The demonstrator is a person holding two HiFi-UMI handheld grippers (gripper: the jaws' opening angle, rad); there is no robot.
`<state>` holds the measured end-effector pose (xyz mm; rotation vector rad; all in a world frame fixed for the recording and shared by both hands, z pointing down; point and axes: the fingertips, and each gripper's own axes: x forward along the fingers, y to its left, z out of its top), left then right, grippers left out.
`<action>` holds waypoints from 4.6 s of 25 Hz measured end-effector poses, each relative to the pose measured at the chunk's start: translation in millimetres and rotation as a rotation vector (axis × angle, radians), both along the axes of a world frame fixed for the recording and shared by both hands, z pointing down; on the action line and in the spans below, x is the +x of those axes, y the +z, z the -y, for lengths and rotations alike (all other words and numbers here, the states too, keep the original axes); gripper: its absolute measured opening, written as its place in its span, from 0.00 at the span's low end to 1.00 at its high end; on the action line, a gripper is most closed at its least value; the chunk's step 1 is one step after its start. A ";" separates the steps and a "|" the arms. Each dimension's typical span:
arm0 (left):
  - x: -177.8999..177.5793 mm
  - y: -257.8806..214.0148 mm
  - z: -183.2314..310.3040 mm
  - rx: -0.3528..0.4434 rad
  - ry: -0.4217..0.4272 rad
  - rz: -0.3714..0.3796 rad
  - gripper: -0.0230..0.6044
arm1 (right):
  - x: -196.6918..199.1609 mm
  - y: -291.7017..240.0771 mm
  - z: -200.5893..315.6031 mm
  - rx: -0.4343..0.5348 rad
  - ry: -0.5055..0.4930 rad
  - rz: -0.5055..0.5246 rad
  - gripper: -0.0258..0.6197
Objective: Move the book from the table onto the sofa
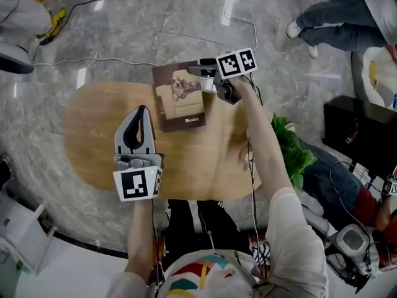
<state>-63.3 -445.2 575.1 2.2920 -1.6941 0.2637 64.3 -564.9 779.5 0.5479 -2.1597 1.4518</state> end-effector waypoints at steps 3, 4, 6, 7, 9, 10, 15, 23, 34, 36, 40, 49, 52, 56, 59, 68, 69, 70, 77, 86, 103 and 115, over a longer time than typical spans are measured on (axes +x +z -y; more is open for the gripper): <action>10.6 28.8 -2.1 -0.025 0.037 0.006 0.05 | 8.0 28.5 0.3 -0.073 0.034 0.042 0.55; 13.6 37.5 -3.6 -0.033 0.045 0.006 0.05 | 8.1 33.4 -1.2 -0.105 0.041 0.077 0.55; 16.8 52.9 -7.0 -0.050 0.043 -0.005 0.05 | 2.9 40.4 -10.3 -0.157 0.004 0.144 0.55; 17.5 59.3 -8.2 -0.059 0.036 -0.016 0.05 | -0.7 45.0 -16.9 -0.173 -0.037 0.159 0.55; 19.8 70.2 -9.6 -0.074 0.023 -0.036 0.05 | -7.4 56.3 -30.9 -0.215 -0.119 0.174 0.55; 21.8 74.9 -9.9 -0.081 0.023 -0.042 0.05 | -10.4 60.1 -36.0 -0.243 -0.143 0.194 0.55; 24.5 92.8 -10.7 -0.114 0.023 -0.052 0.05 | -30.1 44.2 -49.2 -0.326 -0.228 0.429 0.54; 1.1 76.8 -19.4 -0.109 -0.010 -0.038 0.05 | -40.7 7.9 -42.8 -0.259 -0.186 0.488 0.28; -27.9 -50.7 -18.7 0.038 -0.022 0.025 0.05 | -76.4 -147.5 -42.7 -0.130 -0.043 0.615 0.28; -39.1 -85.3 -28.5 0.081 -0.041 0.033 0.05 | -86.5 -184.5 -56.6 -0.109 -0.023 0.650 0.28; -65.9 -152.8 -65.2 0.146 -0.085 0.046 0.05 | -98.2 -254.6 -88.4 -0.075 0.048 0.685 0.28; -85.8 -217.5 -162.9 0.174 -0.165 0.066 0.05 | -89.9 -350.7 -193.1 -0.023 0.073 0.710 0.28; -95.3 -242.2 -198.4 0.225 -0.237 0.106 0.05 | -93.1 -359.9 -224.5 -0.037 0.057 0.748 0.28; -93.9 -260.6 -253.5 0.246 -0.361 0.132 0.05 | -80.9 -368.9 -261.0 -0.041 0.030 0.789 0.28; -70.3 -268.4 -298.9 0.256 -0.381 0.203 0.05 | -64.6 -380.3 -293.2 -0.018 0.009 0.867 0.28; -55.6 -281.8 -456.8 0.291 -0.634 0.243 0.05 | -74.3 -425.7 -399.6 -0.040 -0.193 0.952 0.28; -61.3 -283.1 -474.7 0.296 -0.665 0.250 0.05 | -83.1 -429.1 -411.4 -0.046 -0.220 0.949 0.28; -67.9 -283.9 -494.4 0.299 -0.699 0.254 0.05 | -93.6 -432.4 -425.9 -0.053 -0.250 0.948 0.28; -151.2 -288.4 -729.8 0.310 -1.068 0.298 0.05 | -254.5 -441.4 -637.9 -0.207 -0.599 0.943 0.28; -153.6 -310.2 -1059.7 0.238 -1.493 0.432 0.05 | -362.2 -439.4 -986.4 -0.486 -0.982 0.907 0.28; 30.9 -259.1 -1404.5 0.011 -2.592 0.377 0.05 | -277.0 -391.4 -1464.2 -0.754 -2.157 0.536 0.28; 58.7 -190.3 -1451.4 -0.075 -2.890 0.276 0.05 | -201.4 -227.6 -1550.3 -0.555 -2.751 0.184 0.28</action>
